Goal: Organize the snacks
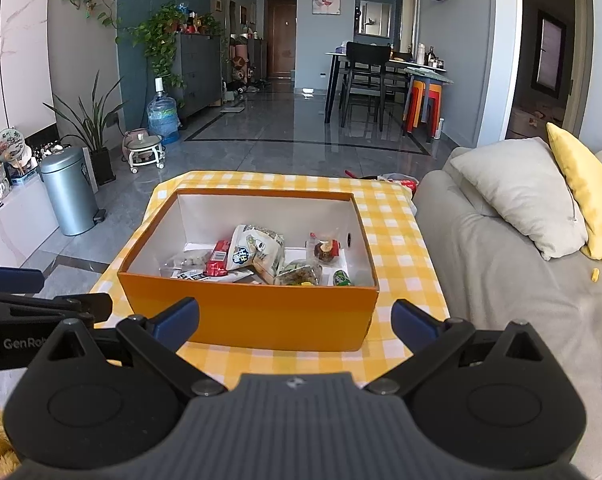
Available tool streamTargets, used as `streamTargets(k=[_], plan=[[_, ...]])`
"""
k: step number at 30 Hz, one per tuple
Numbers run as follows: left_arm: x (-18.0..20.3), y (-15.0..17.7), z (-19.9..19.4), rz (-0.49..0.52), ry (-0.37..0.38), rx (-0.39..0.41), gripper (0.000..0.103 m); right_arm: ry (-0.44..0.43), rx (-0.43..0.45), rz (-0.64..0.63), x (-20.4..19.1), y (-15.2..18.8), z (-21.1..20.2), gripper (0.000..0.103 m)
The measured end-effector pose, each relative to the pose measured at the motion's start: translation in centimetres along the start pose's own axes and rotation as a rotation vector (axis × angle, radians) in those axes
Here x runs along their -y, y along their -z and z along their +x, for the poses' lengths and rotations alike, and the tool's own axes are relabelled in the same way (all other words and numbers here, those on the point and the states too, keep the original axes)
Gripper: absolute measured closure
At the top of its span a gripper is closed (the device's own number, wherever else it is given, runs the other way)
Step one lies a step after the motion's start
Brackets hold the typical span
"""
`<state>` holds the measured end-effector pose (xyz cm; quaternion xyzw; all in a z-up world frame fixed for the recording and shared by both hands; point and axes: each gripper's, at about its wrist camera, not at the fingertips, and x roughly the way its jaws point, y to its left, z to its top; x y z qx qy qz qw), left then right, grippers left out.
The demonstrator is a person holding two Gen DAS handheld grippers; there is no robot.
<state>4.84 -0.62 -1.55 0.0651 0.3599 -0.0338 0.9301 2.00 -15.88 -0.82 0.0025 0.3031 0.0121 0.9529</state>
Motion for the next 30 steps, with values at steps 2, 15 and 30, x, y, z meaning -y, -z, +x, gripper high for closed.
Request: streamTargets(k=[2,15,30], plan=[[0.06,0.01,-0.02,-0.004,-0.002,0.000,0.017,0.001,0.002,-0.002,-0.04,0.02,-0.02,0.004],[0.00,-0.15,-0.07,-0.011,-0.002,-0.002,0.017,0.002,0.008,0.000,-0.18,0.14,-0.28,0.004],[-0.05,-0.14,-0.08,-0.012,-0.002,-0.001,0.017,-0.001,0.014,-0.006,-0.41,0.09,-0.54,0.004]])
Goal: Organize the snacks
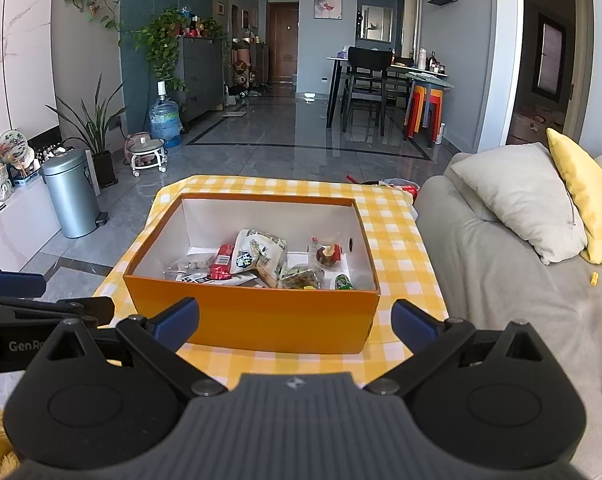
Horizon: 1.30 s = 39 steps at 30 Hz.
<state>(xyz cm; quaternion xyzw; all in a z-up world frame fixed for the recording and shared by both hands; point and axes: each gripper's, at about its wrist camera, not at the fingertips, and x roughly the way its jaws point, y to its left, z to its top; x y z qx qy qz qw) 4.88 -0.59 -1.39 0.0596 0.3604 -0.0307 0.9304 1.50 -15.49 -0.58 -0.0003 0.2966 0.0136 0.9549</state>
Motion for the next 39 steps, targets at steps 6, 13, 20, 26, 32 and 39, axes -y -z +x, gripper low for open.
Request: streamTargets(k=[6,13,20,26,32,39], plan=[[-0.04,0.00,-0.04,-0.001,0.001,0.000,0.017,-0.002,-0.002,0.000,-0.05,0.01,0.02,0.004],[-0.03,0.00,-0.07,-0.007,0.000,0.000,0.017,-0.006,-0.008,-0.001,-0.31,0.07,-0.09,0.004],[0.12,0.16,-0.20,-0.009,-0.003,0.003,0.017,-0.008,-0.010,0.000,-0.28,0.12,-0.12,0.004],[0.27,0.28,-0.24,-0.014,-0.012,0.005,0.015,-0.010,-0.013,0.005,-0.33,0.21,-0.17,0.004],[0.54,0.42,-0.17,-0.011,-0.032,-0.002,0.014,-0.011,-0.016,0.005,-0.41,0.31,-0.16,0.004],[0.66,0.57,0.01,-0.025,-0.040,-0.015,0.014,-0.010,-0.023,0.011,-0.40,0.50,-0.03,0.004]])
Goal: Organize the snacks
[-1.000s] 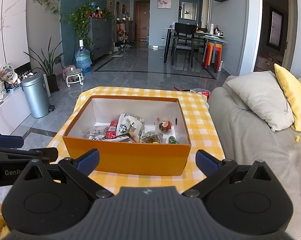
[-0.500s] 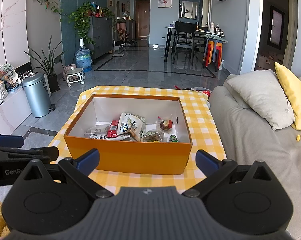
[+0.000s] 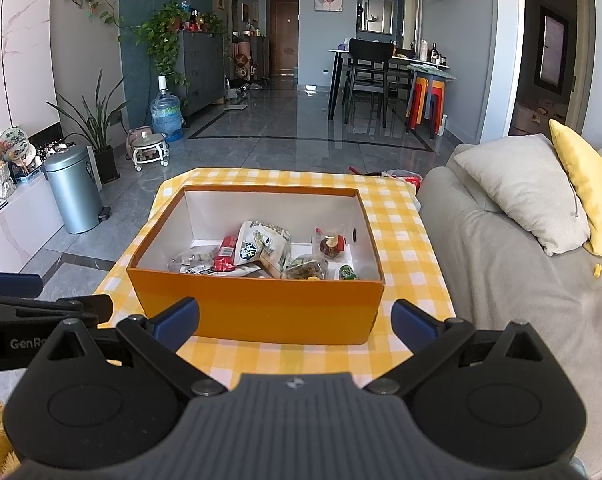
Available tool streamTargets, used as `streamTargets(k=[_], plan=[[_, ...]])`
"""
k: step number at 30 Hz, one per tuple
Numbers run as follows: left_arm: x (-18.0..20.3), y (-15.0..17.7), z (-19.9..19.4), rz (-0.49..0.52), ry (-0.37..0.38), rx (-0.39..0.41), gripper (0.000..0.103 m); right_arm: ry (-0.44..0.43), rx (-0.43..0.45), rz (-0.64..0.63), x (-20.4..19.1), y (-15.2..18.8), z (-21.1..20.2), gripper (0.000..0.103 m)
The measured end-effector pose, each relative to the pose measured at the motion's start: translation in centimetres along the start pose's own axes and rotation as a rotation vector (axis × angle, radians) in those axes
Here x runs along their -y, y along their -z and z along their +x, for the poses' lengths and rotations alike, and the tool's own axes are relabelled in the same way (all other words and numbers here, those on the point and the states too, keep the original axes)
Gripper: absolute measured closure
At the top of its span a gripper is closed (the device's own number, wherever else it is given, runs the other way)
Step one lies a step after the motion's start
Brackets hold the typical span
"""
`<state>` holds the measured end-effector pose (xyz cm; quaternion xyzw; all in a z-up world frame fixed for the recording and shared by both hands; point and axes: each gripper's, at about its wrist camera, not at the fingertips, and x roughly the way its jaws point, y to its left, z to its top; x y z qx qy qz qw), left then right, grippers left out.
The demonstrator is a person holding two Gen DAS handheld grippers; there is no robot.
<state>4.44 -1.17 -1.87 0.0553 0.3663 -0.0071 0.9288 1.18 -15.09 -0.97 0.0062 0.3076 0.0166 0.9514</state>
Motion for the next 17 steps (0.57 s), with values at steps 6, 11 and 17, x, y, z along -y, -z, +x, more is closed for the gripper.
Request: streamTargets(k=[6,11,17], plan=[[-0.08,-0.02,0.08,-0.003,-0.002,-0.006,0.014,-0.001,0.001,0.000,0.05,0.00,-0.03,0.004],[-0.15,0.01,0.11,-0.005,-0.005,-0.008,0.014,-0.001,-0.001,0.000,0.04,0.01,-0.02,0.004],[-0.30,0.13,0.11,-0.006,-0.017,0.002,0.014,0.000,-0.005,0.002,0.03,-0.04,0.10,0.004]])
